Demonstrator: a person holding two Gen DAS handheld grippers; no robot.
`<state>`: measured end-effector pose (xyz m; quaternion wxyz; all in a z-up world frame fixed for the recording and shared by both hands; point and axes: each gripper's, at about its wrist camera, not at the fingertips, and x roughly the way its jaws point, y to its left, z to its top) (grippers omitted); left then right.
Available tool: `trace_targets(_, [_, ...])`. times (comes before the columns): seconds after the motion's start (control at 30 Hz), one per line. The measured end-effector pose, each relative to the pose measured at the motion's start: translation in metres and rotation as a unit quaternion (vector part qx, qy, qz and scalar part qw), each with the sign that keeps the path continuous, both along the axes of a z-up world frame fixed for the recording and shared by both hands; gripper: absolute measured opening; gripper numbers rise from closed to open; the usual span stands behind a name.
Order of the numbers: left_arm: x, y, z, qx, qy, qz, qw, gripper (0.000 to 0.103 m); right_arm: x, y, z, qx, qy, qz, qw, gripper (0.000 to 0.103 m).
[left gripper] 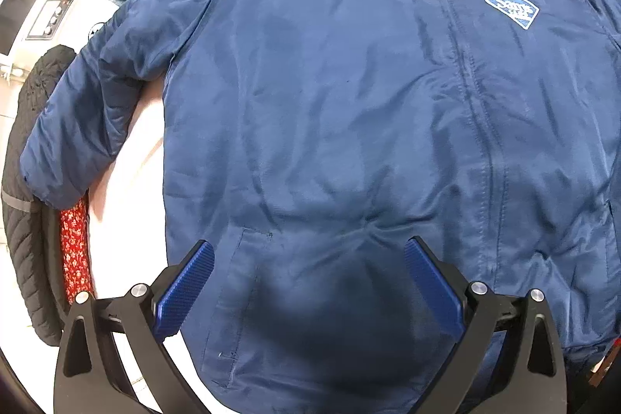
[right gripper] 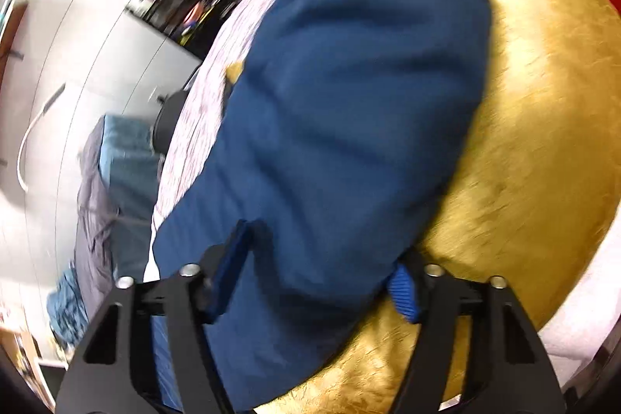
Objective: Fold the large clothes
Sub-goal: 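Smooth the navy jacket body flat with both open grippers, then grasp a navy jacket sleeve cuff with the right gripper and fold it across the body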
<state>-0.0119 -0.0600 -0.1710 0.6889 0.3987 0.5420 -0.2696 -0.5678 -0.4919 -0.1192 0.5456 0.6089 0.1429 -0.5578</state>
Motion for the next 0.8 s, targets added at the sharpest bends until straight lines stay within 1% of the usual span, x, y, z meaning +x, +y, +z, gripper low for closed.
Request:
trace_targets(0.03, [-0.001, 0.000, 0.002, -0.002, -0.001, 0.000, 1.0000, 0.097, -0.004, -0.004, 0.000, -0.003, 0.003, -0.004, 1.000, 0.063])
trace_targets(0.1, [-0.002, 0.000, 0.004, -0.004, -0.003, 0.002, 1.0000, 0.097, -0.015, 0.001, 0.012, -0.018, 0.028, -0.018, 0.999, 0.063])
trace_targets(0.17, [-0.003, 0.001, 0.004, -0.005, 0.000, 0.004, 1.0000, 0.097, -0.032, -0.002, 0.023, -0.040, 0.064, -0.031, 0.997, 0.063])
trace_targets(0.2, [-0.003, 0.001, 0.003, -0.003, 0.001, 0.005, 1.0000, 0.097, -0.040, -0.008, 0.024, -0.038, 0.068, -0.030, 0.997, 0.063])
trace_targets(0.27, [-0.004, 0.001, 0.001, 0.001, 0.004, 0.003, 1.0000, 0.097, -0.049, -0.024, 0.016, -0.019, 0.053, -0.030, 0.998, 0.063])
trace_targets(0.33, [-0.006, -0.001, -0.001, 0.004, 0.006, -0.001, 1.0000, 0.097, -0.054, -0.033, 0.010, -0.011, 0.034, -0.035, 0.999, 0.063])
trace_targets(0.37, [-0.008, -0.003, -0.001, 0.004, 0.005, -0.005, 1.0000, 0.097, -0.052, -0.038, 0.010, -0.012, 0.036, -0.032, 0.999, 0.063])
trace_targets(0.4, [-0.010, -0.004, 0.000, 0.003, 0.005, -0.008, 1.0000, 0.097, -0.048, -0.042, 0.011, -0.018, 0.051, -0.025, 0.998, 0.048])
trace_targets(0.43, [-0.011, -0.005, 0.001, 0.001, 0.004, -0.012, 0.9999, 0.097, -0.043, -0.045, 0.013, -0.020, 0.064, -0.018, 0.998, 0.025])
trace_targets(0.47, [-0.012, -0.006, 0.002, 0.000, 0.003, -0.015, 0.9999, 0.097, -0.036, -0.047, 0.019, -0.024, 0.081, -0.007, 0.996, 0.020])
trace_targets(0.5, [-0.014, -0.007, 0.004, -0.002, 0.000, -0.020, 0.9998, 0.097, -0.033, -0.045, 0.026, -0.034, 0.086, -0.001, 0.996, 0.014])
trace_targets(0.6, [-0.014, -0.007, 0.007, -0.008, -0.006, -0.021, 0.9997, 0.097, -0.018, -0.038, 0.050, -0.061, 0.099, 0.008, 0.993, 0.011])
trace_targets(0.67, [-0.012, -0.004, 0.007, -0.012, -0.004, -0.014, 0.9998, 0.097, 0.008, -0.033, 0.080, -0.090, 0.105, 0.039, 0.990, 0.011])
trace_targets(0.7, [-0.011, -0.003, 0.006, -0.014, -0.002, -0.010, 0.9999, 0.097, 0.017, -0.027, 0.089, -0.099, 0.107, 0.052, 0.988, 0.010])
trace_targets(0.77, [-0.008, 0.000, 0.005, -0.017, 0.000, -0.002, 0.9998, 0.097, 0.058, -0.022, 0.115, -0.131, 0.103, 0.100, 0.981, 0.010])
trace_targets(0.8, [-0.006, 0.002, 0.004, -0.019, 0.001, 0.002, 0.9998, 0.097, 0.088, -0.018, 0.130, -0.148, 0.103, 0.135, 0.974, 0.010])
